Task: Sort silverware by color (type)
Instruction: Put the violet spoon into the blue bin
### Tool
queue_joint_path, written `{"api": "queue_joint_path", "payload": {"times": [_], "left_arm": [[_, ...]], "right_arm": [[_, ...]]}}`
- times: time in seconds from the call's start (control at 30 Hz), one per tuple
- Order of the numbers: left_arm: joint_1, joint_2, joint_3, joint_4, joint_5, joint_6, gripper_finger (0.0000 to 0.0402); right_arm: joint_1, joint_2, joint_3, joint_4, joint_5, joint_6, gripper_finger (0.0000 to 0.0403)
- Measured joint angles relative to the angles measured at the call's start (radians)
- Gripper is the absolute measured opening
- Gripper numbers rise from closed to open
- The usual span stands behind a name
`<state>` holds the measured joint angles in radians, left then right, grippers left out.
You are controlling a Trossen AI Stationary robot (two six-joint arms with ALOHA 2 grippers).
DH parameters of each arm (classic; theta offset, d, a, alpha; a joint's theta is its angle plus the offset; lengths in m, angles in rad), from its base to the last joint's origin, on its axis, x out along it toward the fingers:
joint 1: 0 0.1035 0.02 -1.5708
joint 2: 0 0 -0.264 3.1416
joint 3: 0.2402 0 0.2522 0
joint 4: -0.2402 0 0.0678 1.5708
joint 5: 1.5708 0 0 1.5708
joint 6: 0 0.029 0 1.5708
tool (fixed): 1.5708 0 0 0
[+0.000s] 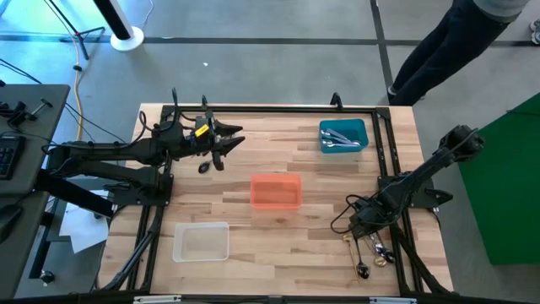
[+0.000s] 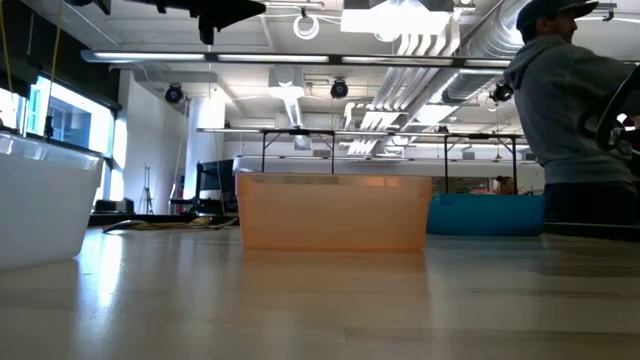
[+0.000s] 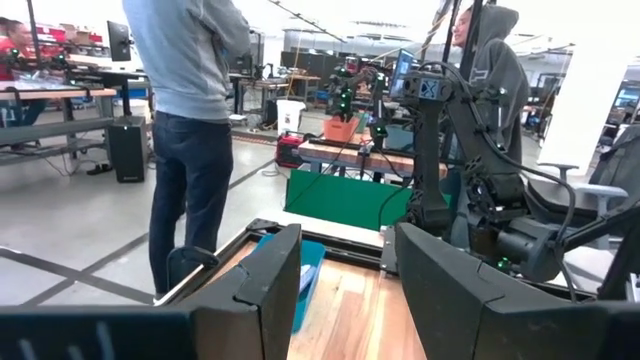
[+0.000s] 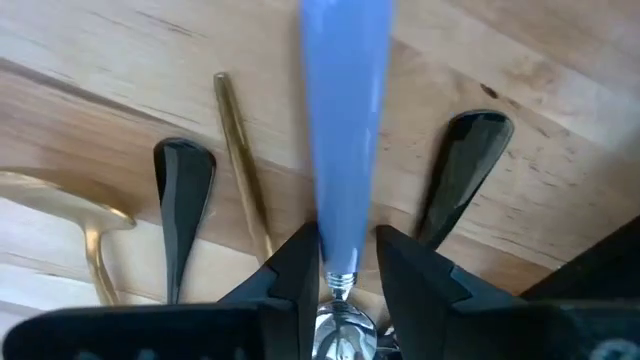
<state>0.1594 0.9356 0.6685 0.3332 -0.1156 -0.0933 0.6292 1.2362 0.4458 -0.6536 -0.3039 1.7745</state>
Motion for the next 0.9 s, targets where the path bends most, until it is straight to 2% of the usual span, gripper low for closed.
{"api": "queue_joint_path", "payload": {"times": [0.27, 0.9], "left_arm": [[0.007, 0.0, 0.0, 0.0, 0.0, 0.0, 0.0156], [0.007, 0.0, 0.0, 0.001, 0.0, 0.0, 0.0156]], "right_arm": [[0.0, 0.0, 0.0, -0.01, 0.002, -0.001, 0.0026], [0.0, 0.0, 0.017, -0.01, 0.005, -0.03, 0.0026]]}}
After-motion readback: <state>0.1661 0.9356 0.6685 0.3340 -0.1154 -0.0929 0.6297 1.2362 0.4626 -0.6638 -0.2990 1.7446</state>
